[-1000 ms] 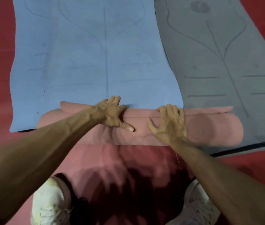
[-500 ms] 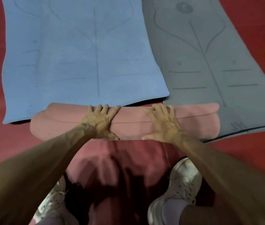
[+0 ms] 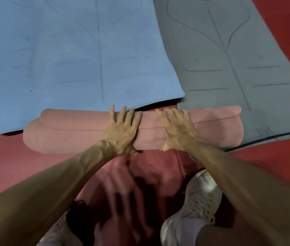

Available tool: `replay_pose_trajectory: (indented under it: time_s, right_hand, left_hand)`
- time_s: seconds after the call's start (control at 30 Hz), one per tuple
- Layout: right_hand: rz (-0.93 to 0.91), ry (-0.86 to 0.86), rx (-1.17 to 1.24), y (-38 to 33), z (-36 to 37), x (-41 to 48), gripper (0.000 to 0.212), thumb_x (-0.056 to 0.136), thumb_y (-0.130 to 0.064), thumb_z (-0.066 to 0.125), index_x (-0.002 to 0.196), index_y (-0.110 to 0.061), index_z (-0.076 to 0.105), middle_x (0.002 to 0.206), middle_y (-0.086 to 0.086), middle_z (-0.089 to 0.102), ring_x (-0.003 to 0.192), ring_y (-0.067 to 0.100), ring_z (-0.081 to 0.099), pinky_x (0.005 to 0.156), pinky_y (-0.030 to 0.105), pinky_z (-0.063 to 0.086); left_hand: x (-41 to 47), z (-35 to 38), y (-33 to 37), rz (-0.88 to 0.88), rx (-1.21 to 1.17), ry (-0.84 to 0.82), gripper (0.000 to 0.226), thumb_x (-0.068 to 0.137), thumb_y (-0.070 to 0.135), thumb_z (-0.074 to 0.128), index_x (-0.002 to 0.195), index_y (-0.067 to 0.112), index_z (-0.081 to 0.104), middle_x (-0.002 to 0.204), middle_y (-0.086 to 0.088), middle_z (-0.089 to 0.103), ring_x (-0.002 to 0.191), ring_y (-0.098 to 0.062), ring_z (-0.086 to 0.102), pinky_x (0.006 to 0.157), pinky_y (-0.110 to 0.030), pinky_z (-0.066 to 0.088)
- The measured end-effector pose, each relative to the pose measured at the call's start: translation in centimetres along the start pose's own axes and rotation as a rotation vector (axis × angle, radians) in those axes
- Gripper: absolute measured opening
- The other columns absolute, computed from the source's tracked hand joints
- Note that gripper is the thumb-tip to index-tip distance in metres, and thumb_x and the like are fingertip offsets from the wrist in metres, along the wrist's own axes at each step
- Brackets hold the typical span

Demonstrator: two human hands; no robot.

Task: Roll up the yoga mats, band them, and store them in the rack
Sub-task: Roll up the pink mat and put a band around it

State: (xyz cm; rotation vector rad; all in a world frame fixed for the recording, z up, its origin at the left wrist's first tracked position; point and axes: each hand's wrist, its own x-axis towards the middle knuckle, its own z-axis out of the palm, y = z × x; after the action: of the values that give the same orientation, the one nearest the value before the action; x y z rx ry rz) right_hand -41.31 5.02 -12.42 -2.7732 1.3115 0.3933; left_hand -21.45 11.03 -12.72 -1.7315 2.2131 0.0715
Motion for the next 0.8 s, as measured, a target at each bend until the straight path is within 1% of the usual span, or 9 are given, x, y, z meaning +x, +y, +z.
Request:
replay_pose_trajectory:
  time_s: [0.1, 0.2, 0.27, 0.33, 0.4, 0.5, 0.6, 0.73, 0.8]
  right_hand:
    - [-0.002, -0.039, 0.035, 0.4, -0.1, 0.4, 0.133, 0.046, -0.061, 0.082, 0.151, -0.019, 0.013, 0.147, 0.004, 0.029, 0.132, 0.023, 0.03, 0.109, 0.044, 0.019]
    - [-0.003, -0.111, 0.073, 0.8, -1.3, 0.6, 0.133, 0.052, -0.058, 0.082, 0.153, -0.016, 0.007, 0.152, 0.004, 0.023, 0.138, 0.023, 0.024, 0.115, 0.044, 0.016]
    - [-0.036, -0.096, 0.101, 1.6, -2.8, 0.5, 0.127, 0.056, -0.06, 0.081, 0.153, -0.014, 0.012, 0.154, 0.004, 0.024, 0.14, 0.023, 0.023, 0.117, 0.042, 0.014]
    - [-0.1, -0.039, 0.149, 3.2, -5.4, 0.1, 0.108, 0.063, -0.061, 0.077, 0.148, -0.015, 0.03, 0.15, 0.003, 0.035, 0.138, 0.021, 0.032, 0.114, 0.036, 0.019]
    - [-0.118, 0.036, 0.143, 6.1, -9.5, -0.8, 0.07, 0.077, -0.054, 0.068, 0.135, -0.018, 0.049, 0.138, 0.003, 0.049, 0.129, 0.023, 0.045, 0.106, 0.036, 0.032]
    - [-0.028, 0.081, 0.111, 11.8, -16.8, -3.5, 0.036, 0.087, -0.035, 0.057, 0.116, -0.014, 0.06, 0.119, 0.009, 0.058, 0.112, 0.03, 0.055, 0.094, 0.04, 0.044]
    - [0.126, 0.104, 0.145, 16.9, -22.7, -8.7, 0.032, 0.087, -0.027, 0.06, 0.114, -0.01, 0.065, 0.115, 0.012, 0.063, 0.108, 0.03, 0.058, 0.091, 0.034, 0.043]
    - [0.336, 0.252, 0.392, 21.1, -25.8, -18.4, 0.02, 0.088, -0.02, 0.061, 0.105, -0.017, 0.07, 0.094, -0.002, 0.072, 0.089, 0.013, 0.065, 0.079, 0.02, 0.044]
    - [0.412, 0.239, 0.514, 22.4, -25.4, -23.9, 0.012, 0.089, -0.019, 0.061, 0.098, -0.021, 0.069, 0.085, -0.009, 0.071, 0.081, 0.006, 0.065, 0.075, 0.017, 0.048]
  left_hand:
    - [1.8, -1.1, 2.6, 0.032, -0.075, -0.036, 0.131, 0.061, 0.064, 0.073, 0.151, 0.008, -0.004, 0.152, -0.022, 0.016, 0.137, -0.041, 0.023, 0.109, -0.065, 0.015]
    - [2.7, -2.4, 2.6, 0.054, -0.081, -0.017, 0.127, 0.06, 0.059, 0.074, 0.15, 0.008, 0.0, 0.141, -0.014, 0.031, 0.12, -0.034, 0.039, 0.1, -0.051, 0.035]
    - [2.9, -3.3, 1.7, 0.056, -0.1, -0.023, 0.126, 0.058, 0.06, 0.073, 0.15, 0.01, 0.004, 0.138, -0.012, 0.034, 0.117, -0.033, 0.042, 0.096, -0.047, 0.037]
    - [3.0, -5.3, 1.0, 0.035, -0.127, -0.031, 0.127, 0.053, 0.062, 0.075, 0.15, 0.013, 0.009, 0.136, -0.01, 0.036, 0.116, -0.033, 0.044, 0.094, -0.045, 0.038]
    - [3.3, -8.1, 0.9, 0.018, -0.15, -0.004, 0.125, 0.05, 0.062, 0.077, 0.148, 0.016, 0.013, 0.133, -0.009, 0.039, 0.114, -0.032, 0.045, 0.091, -0.045, 0.039]
    - [4.0, -13.7, 1.3, -0.01, -0.193, 0.042, 0.118, 0.049, 0.06, 0.078, 0.143, 0.02, 0.019, 0.128, -0.008, 0.04, 0.112, -0.031, 0.043, 0.089, -0.045, 0.041]
    - [4.8, -20.0, 3.3, 0.007, -0.195, 0.131, 0.113, 0.048, 0.057, 0.078, 0.141, 0.022, 0.023, 0.125, -0.009, 0.04, 0.111, -0.031, 0.042, 0.088, -0.046, 0.04]
    - [5.8, -28.1, 8.3, 0.061, -0.199, 0.221, 0.111, 0.046, 0.057, 0.081, 0.137, 0.023, 0.027, 0.122, -0.008, 0.039, 0.114, -0.031, 0.041, 0.089, -0.048, 0.04]
    - [6.1, -31.6, 11.8, 0.098, -0.211, 0.251, 0.11, 0.046, 0.056, 0.082, 0.135, 0.022, 0.028, 0.123, -0.009, 0.038, 0.116, -0.032, 0.04, 0.092, -0.052, 0.039]
